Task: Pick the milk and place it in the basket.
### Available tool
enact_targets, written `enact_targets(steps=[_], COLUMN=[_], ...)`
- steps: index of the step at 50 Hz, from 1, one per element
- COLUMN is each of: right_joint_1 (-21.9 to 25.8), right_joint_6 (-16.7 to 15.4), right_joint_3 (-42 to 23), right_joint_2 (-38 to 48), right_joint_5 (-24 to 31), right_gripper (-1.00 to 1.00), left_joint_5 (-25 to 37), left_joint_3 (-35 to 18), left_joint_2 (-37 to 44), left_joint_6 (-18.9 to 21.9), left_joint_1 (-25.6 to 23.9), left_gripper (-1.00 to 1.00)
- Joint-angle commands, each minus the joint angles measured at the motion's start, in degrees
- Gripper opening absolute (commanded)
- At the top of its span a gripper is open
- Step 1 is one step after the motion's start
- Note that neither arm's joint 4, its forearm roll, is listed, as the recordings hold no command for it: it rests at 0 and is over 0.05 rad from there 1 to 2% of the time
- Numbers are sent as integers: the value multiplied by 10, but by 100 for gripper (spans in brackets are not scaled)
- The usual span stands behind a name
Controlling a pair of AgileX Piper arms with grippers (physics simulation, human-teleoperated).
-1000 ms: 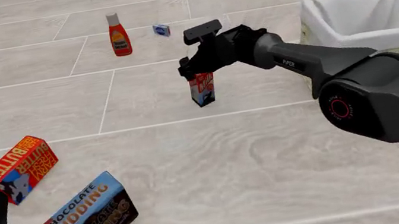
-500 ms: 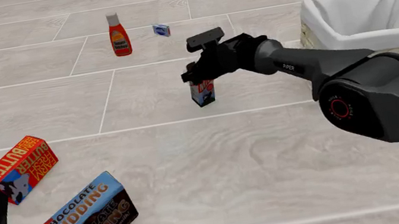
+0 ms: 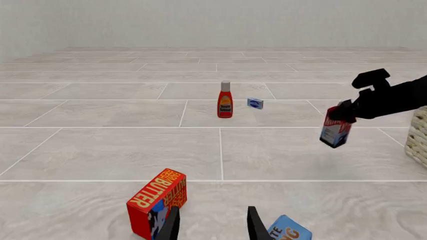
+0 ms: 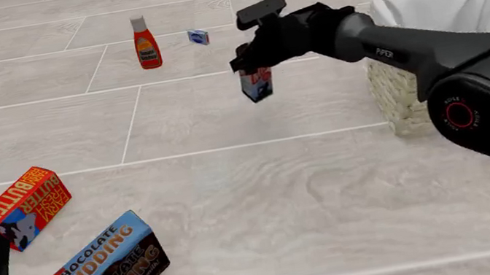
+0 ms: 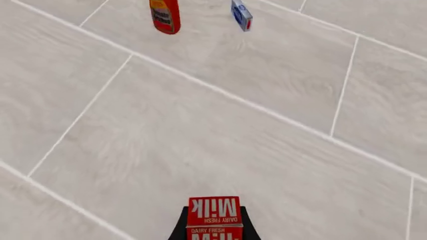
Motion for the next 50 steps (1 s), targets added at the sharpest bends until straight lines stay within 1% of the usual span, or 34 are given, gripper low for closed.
enact_targets(steps=[1, 11, 19, 31, 34, 44, 50], right_joint_1=[-7, -25, -48, -92, -108, -145, -179], right_joint_6=[-7, -16, -13, -38, -48, -55, -67], right_joint_3=[-11, -20, -17, -25, -16, 19, 40], right_joint_2=[-68, -110, -151, -189, -200, -227, -244], right_joint_5=[16, 34, 33, 52, 51, 43, 38], right_gripper=[-100, -100, -100, -100, -100, -100, -100], left_joint_5=[0, 0, 0, 0, 0, 0, 0], left_joint_3=[0, 0, 0, 0, 0, 0, 0], left_joint_2=[0, 0, 0, 0, 0, 0, 0], left_joint_6=[0, 0, 0, 0, 0, 0, 0], left_joint_1=[0, 0, 0, 0, 0, 0, 0], left_gripper=[100, 100, 100, 100, 100, 100, 100])
